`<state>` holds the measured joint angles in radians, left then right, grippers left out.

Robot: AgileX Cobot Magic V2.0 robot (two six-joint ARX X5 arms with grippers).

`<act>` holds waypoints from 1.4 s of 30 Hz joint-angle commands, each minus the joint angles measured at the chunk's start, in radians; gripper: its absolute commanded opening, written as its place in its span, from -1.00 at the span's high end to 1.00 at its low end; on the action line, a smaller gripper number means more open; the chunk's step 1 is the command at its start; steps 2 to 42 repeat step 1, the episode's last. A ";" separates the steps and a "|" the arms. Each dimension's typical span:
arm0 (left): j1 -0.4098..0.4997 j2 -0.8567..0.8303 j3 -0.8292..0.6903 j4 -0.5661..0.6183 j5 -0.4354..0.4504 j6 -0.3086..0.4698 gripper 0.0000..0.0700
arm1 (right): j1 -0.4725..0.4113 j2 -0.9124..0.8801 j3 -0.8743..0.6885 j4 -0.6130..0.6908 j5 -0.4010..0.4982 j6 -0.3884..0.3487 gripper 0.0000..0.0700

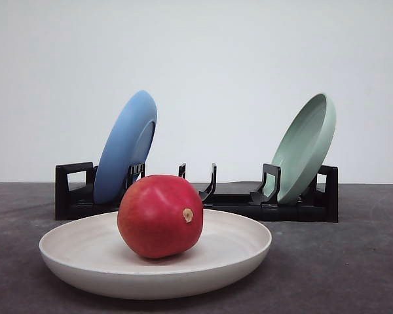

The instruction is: Place pomegranate in white plate

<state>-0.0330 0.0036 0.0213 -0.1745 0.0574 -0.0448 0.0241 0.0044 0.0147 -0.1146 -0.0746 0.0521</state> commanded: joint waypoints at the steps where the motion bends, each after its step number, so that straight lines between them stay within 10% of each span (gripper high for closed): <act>1: -0.001 0.000 -0.009 0.017 -0.001 0.006 0.95 | -0.001 -0.001 -0.004 0.014 0.003 -0.004 0.91; 42: -0.001 0.000 -0.009 0.017 -0.001 0.006 0.95 | -0.001 -0.001 -0.004 0.014 0.003 -0.004 0.91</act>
